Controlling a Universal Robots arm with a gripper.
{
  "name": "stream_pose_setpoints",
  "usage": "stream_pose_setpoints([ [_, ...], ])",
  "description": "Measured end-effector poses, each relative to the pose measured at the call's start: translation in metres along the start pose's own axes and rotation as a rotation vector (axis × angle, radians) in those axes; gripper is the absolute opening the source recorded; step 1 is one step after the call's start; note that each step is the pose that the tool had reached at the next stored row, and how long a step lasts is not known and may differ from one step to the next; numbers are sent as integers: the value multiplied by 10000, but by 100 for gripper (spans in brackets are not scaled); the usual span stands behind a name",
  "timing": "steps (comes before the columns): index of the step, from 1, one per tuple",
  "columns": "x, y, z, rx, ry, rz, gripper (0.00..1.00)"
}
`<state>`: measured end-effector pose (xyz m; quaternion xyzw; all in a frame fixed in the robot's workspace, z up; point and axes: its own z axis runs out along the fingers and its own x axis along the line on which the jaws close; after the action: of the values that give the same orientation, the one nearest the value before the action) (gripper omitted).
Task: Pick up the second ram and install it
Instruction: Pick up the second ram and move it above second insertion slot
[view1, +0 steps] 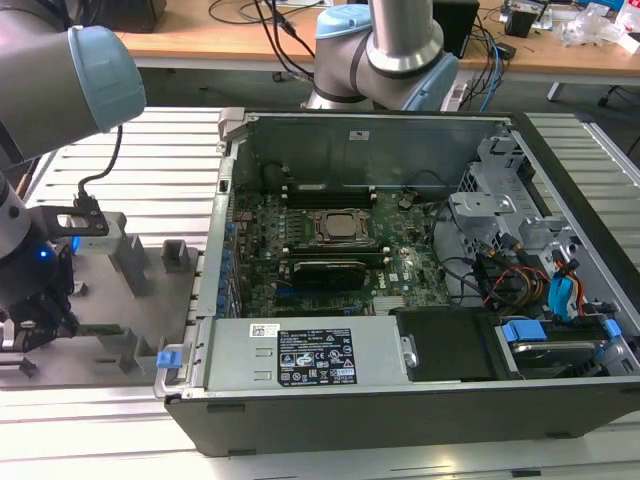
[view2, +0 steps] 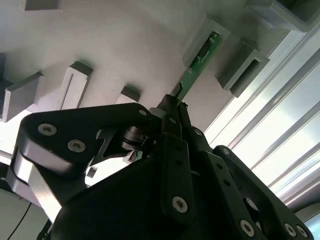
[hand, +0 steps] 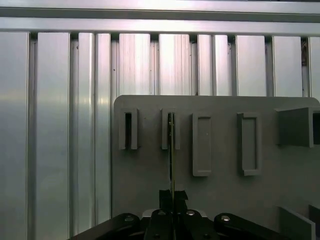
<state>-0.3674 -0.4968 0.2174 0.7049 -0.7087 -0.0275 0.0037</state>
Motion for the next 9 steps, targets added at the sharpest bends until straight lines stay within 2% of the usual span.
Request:
stream_pose_setpoints([
  [9,-11,7,-158,-1,1,0,13],
])
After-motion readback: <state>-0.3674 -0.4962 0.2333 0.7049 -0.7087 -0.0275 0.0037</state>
